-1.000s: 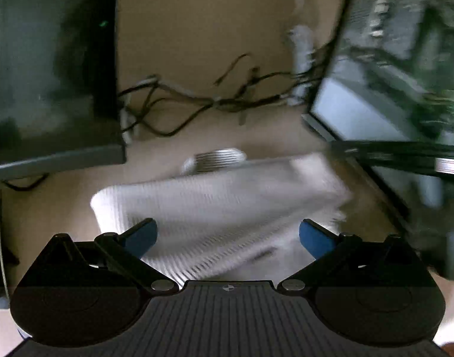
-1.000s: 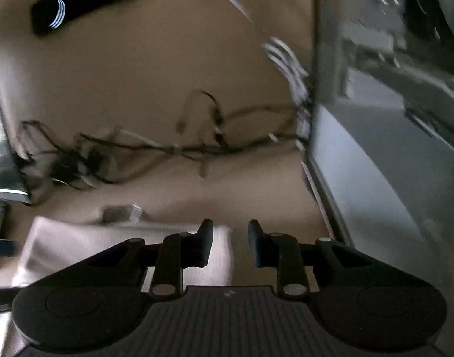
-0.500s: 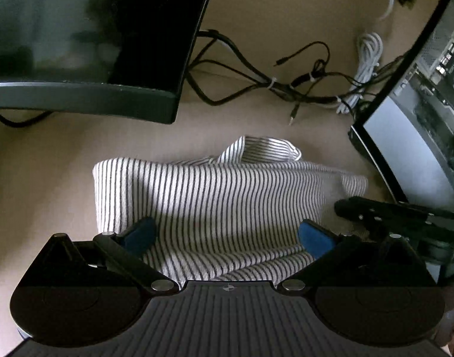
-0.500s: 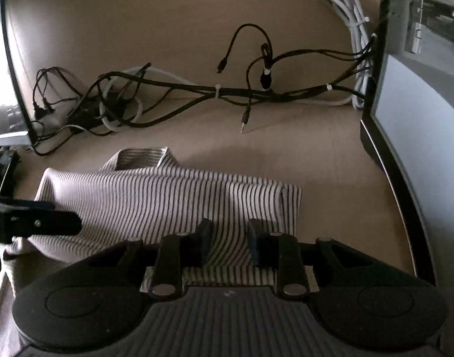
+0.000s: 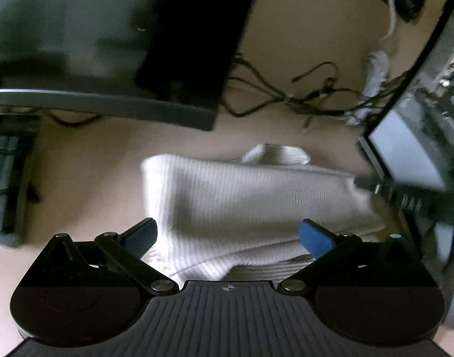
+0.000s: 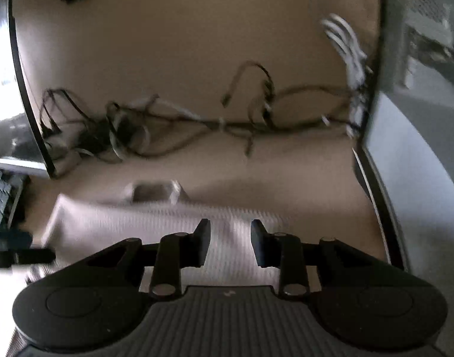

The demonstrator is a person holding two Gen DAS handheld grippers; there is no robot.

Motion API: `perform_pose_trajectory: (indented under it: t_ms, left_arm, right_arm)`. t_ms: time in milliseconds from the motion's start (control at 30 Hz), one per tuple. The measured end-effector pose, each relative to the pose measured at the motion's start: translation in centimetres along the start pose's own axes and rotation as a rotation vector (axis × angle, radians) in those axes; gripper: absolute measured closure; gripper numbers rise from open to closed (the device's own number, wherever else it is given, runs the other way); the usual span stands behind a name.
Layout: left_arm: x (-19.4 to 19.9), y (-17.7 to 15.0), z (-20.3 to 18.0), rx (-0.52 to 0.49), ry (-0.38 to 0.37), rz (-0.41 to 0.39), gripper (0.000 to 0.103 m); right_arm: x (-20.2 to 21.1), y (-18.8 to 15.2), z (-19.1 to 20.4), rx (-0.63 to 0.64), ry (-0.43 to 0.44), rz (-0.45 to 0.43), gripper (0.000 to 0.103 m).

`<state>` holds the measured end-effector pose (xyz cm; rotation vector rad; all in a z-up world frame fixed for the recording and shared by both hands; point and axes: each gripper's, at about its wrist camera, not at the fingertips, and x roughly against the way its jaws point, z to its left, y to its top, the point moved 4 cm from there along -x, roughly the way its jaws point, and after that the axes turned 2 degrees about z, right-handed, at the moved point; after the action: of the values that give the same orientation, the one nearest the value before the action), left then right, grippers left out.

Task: Fold clothes

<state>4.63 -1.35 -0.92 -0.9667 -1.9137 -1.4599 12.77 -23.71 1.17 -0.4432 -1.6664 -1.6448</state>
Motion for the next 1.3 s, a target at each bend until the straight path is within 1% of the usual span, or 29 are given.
perform_pose_trajectory:
  t_ms: [67, 167, 333, 400, 433, 467, 500, 533, 633, 700, 800, 867, 1000, 1067, 1133, 1200, 1300]
  left_arm:
    - [-0.1, -0.4, 0.3, 0.021, 0.022, 0.025, 0.000]
    - [-0.2, -1.1, 0.9, 0.041, 0.036, 0.054, 0.000]
    - [0.5, -1.8, 1.3, 0.052, 0.065, 0.059, 0.000]
    - [0.9, -1.9, 1.4, 0.058, 0.069, 0.050, 0.000]
    - [1.0, -1.9, 1.5, 0.059, 0.072, 0.045, 0.000]
    - [1.2, -2.0, 1.5, 0.061, 0.074, 0.042, 0.000]
    - [1.4, -2.0, 1.4, 0.060, 0.075, 0.039, 0.000]
    - [1.6, -2.0, 1.4, 0.058, 0.075, 0.035, 0.000]
    - [2.2, -2.1, 1.1, 0.051, 0.074, 0.024, 0.000]
    - [2.8, -2.1, 0.8, 0.039, 0.072, 0.013, 0.000]
    - [3.7, -2.3, 0.2, 0.015, 0.065, -0.004, 0.000]
    - [4.4, -2.5, -0.1, 0.003, 0.058, -0.012, 0.000]
    - [5.6, -3.1, -0.9, -0.020, 0.047, -0.021, 0.000]
    - [6.1, -3.0, -1.1, -0.026, 0.041, -0.033, 0.000]
    - [7.3, -2.5, -0.8, -0.021, 0.028, -0.071, 0.000]
    - [9.1, -1.5, -0.3, -0.003, 0.004, -0.141, 0.000]
    - [11.3, 0.0, 0.0, 0.010, -0.054, -0.242, 0.000]
  right_arm:
    - [-1.2, 1.2, 1.1, 0.020, 0.025, -0.008, 0.074]
    - [-3.9, 2.6, 2.7, 0.032, 0.079, 0.020, 0.074]
    - [-8.9, 2.6, 3.5, 0.061, 0.072, 0.097, 0.072]
    - [-9.9, 2.1, 3.4, 0.041, 0.100, 0.136, 0.072]
    - [-9.7, 2.1, 3.6, 0.049, 0.105, 0.132, 0.076]
    - [-9.5, 2.1, 3.8, 0.057, 0.110, 0.128, 0.087]
    - [-9.3, 2.1, 3.9, 0.064, 0.115, 0.124, 0.092]
    - [-8.6, 2.3, 4.1, 0.067, 0.132, 0.114, 0.096]
    - [-5.0, 3.0, 4.7, 0.067, 0.189, 0.059, 0.097]
    - [-2.4, 2.8, 4.7, 0.057, 0.226, 0.034, 0.098]
    - [1.5, 1.2, 4.6, 0.023, 0.285, 0.020, 0.098]
    - [3.6, -1.2, 4.5, -0.017, 0.314, 0.039, 0.098]
    - [5.2, -5.9, 4.0, -0.094, 0.318, 0.108, 0.098]
    - [5.2, -7.6, 3.7, -0.131, 0.305, 0.137, 0.098]
    - [4.9, -8.8, 3.5, -0.147, 0.292, 0.148, 0.098]
    - [5.0, -9.6, 3.4, -0.158, 0.289, 0.143, 0.098]
    - [5.4, -9.7, 3.3, -0.173, 0.282, 0.129, 0.098]
